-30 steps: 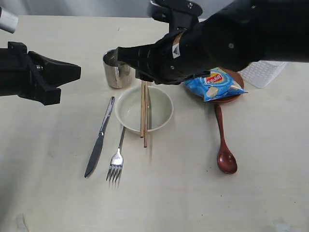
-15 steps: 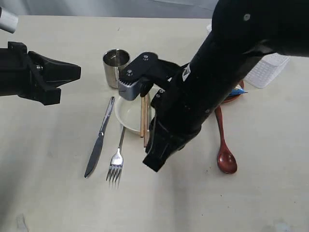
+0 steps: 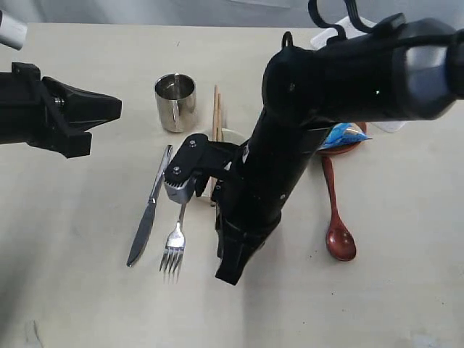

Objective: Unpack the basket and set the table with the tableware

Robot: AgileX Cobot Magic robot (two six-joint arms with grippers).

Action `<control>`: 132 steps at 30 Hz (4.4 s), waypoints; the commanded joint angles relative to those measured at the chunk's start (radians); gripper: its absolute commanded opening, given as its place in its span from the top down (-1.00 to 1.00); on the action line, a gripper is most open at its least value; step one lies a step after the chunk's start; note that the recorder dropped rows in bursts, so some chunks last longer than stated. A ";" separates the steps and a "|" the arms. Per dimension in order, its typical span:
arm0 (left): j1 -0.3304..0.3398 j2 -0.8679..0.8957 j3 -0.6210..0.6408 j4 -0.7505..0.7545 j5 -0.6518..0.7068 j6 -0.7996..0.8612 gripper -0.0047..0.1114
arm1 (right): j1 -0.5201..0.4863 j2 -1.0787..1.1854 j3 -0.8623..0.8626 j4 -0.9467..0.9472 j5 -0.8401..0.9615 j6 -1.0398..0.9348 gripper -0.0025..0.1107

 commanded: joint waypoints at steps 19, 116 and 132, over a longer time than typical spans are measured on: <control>0.003 0.000 0.006 0.000 0.003 0.005 0.92 | 0.001 0.005 -0.001 -0.069 -0.213 -0.011 0.96; 0.003 0.000 0.006 0.000 0.003 0.005 0.92 | -0.365 0.020 0.231 -0.490 -0.503 1.216 0.96; 0.003 0.000 0.006 0.000 0.003 0.005 0.92 | -0.230 0.035 0.161 -0.465 -0.502 1.320 0.96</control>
